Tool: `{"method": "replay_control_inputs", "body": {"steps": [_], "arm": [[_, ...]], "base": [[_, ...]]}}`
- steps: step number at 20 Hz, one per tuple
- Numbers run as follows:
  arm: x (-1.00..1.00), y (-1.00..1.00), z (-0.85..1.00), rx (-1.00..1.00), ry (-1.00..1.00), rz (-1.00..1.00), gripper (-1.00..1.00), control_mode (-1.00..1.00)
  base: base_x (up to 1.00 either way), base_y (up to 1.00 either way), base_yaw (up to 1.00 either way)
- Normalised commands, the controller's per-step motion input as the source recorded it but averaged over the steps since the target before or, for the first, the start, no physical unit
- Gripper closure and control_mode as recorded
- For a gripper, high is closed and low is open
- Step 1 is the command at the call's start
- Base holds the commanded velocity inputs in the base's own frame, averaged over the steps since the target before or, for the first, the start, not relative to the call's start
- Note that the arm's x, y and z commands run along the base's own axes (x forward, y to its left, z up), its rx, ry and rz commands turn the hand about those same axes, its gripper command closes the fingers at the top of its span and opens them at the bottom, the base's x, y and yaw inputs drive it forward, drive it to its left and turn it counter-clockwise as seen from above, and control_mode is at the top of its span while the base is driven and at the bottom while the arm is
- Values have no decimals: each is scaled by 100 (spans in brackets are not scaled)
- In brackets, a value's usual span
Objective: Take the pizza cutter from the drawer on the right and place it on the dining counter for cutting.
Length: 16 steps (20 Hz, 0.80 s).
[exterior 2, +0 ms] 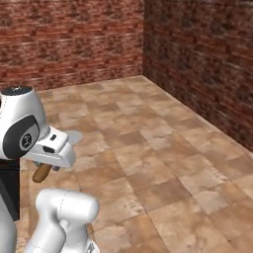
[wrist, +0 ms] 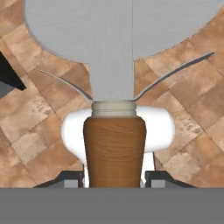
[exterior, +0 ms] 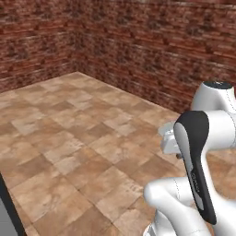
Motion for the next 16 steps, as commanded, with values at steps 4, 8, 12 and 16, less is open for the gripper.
{"method": "replay_control_inputs", "body": {"steps": [4,8,12,16], "arm": [[0,0,0,0,0,0,100,100],[0,0,0,0,0,0,100,100],[0,0,0,0,0,0,100,100],[0,0,0,0,0,0,100,100]], "base": [[0,0,81],[0,0,80],[0,0,75],[0,-22,68]]}}
